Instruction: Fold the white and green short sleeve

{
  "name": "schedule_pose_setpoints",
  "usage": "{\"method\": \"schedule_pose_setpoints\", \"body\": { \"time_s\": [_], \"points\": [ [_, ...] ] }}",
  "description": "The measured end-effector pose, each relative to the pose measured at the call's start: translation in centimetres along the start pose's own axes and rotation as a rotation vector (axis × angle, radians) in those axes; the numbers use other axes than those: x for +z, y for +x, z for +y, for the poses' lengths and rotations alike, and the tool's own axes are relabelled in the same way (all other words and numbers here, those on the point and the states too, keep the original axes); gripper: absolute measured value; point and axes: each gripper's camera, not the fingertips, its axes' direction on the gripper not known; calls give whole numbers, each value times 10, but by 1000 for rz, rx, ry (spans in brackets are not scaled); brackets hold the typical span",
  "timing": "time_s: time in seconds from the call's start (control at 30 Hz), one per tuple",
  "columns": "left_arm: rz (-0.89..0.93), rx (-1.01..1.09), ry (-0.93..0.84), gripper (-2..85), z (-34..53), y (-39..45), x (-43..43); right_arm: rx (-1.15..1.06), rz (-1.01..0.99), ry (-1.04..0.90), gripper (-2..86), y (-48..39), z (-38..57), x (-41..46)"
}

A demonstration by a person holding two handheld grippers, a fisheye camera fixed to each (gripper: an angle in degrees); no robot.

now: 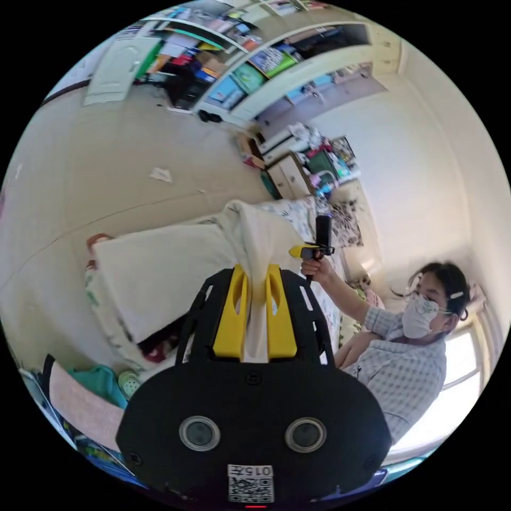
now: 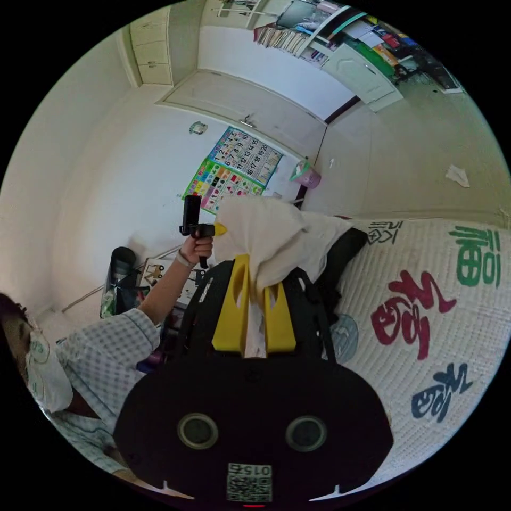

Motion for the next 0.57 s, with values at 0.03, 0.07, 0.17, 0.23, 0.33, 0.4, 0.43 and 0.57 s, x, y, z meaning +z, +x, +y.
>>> {"method": "schedule_pose_setpoints", "body": {
  "time_s": [0.03,0.07,0.17,0.23,0.33,0.4,0.43,0.57],
  "points": [
    [-43,-48,34,54,11,-18,-16,17,39,-20,36,5,-18,25],
    [-80,-103,71,55,22,-37,-25,51,90,-22,38,11,-29,46],
    [-201,-260,109,57,56,-74,-33,189,241,-44,43,30,-37,76],
    [-246,-268,152,57,79,-76,-39,207,246,-38,52,35,-31,76],
    [-278,-223,240,67,117,-52,-54,116,326,-159,90,27,-14,74],
    [-301,-133,238,79,137,-20,-56,45,358,-261,99,15,2,78],
    [-325,-69,203,87,149,5,-51,9,288,-313,95,7,15,83],
    [-366,137,48,116,190,94,-3,-11,56,-460,81,-7,49,123]
  ]
}}
